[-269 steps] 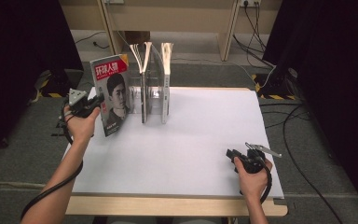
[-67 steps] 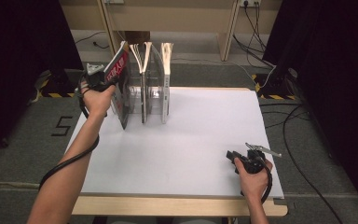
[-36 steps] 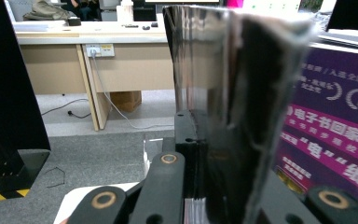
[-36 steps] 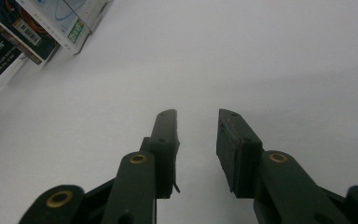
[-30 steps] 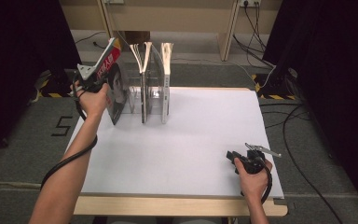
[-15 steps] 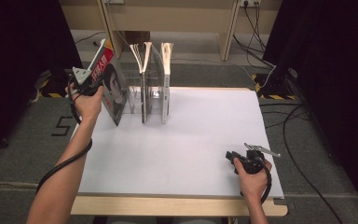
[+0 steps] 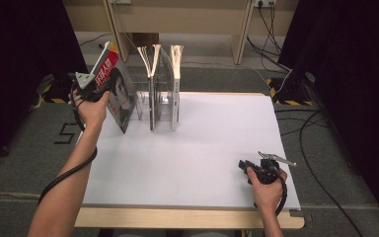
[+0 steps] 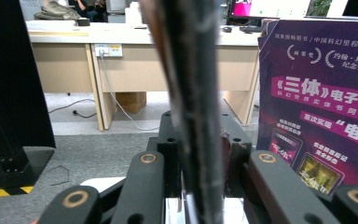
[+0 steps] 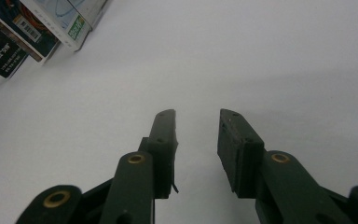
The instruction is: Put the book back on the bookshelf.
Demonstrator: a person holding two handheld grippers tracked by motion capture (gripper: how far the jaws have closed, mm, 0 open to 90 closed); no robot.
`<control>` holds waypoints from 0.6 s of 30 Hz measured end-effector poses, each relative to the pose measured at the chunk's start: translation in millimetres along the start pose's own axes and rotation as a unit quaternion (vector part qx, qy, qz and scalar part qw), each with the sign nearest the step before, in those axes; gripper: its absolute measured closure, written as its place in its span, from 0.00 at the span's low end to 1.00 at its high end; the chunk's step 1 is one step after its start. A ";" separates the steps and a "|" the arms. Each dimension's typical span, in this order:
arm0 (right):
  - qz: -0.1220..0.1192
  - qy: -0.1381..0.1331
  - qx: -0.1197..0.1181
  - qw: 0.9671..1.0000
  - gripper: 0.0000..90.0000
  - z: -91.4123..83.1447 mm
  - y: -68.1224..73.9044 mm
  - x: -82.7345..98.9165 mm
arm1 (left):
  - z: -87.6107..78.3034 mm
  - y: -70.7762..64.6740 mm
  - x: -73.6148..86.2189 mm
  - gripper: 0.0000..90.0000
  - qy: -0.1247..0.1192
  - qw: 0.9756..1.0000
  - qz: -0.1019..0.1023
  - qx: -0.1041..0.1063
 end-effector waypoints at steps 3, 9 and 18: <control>0.003 0.000 0.000 1.000 0.74 0.0 0.0 0.0 | 0.6 0.7 0.1 0.79 0.004 1.000 -0.015 0.001; 0.005 -0.002 -0.001 1.000 0.74 -0.7 0.4 -0.9 | 1.1 1.3 -0.7 0.73 0.011 1.000 -0.021 0.004; 0.003 -0.004 0.002 1.000 0.74 -0.7 0.4 -0.9 | 0.0 4.9 0.7 0.64 0.013 0.999 -0.033 0.011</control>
Point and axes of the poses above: each handheld gripper's, and its own axes: z roughly forward along the jaws, x roughly out of its underside, y roughly to its left, the point moved 4 cm from there along z, roughly forward along the jaws, and after that the axes turned 5 degrees about -z, right-handed, at the moved point
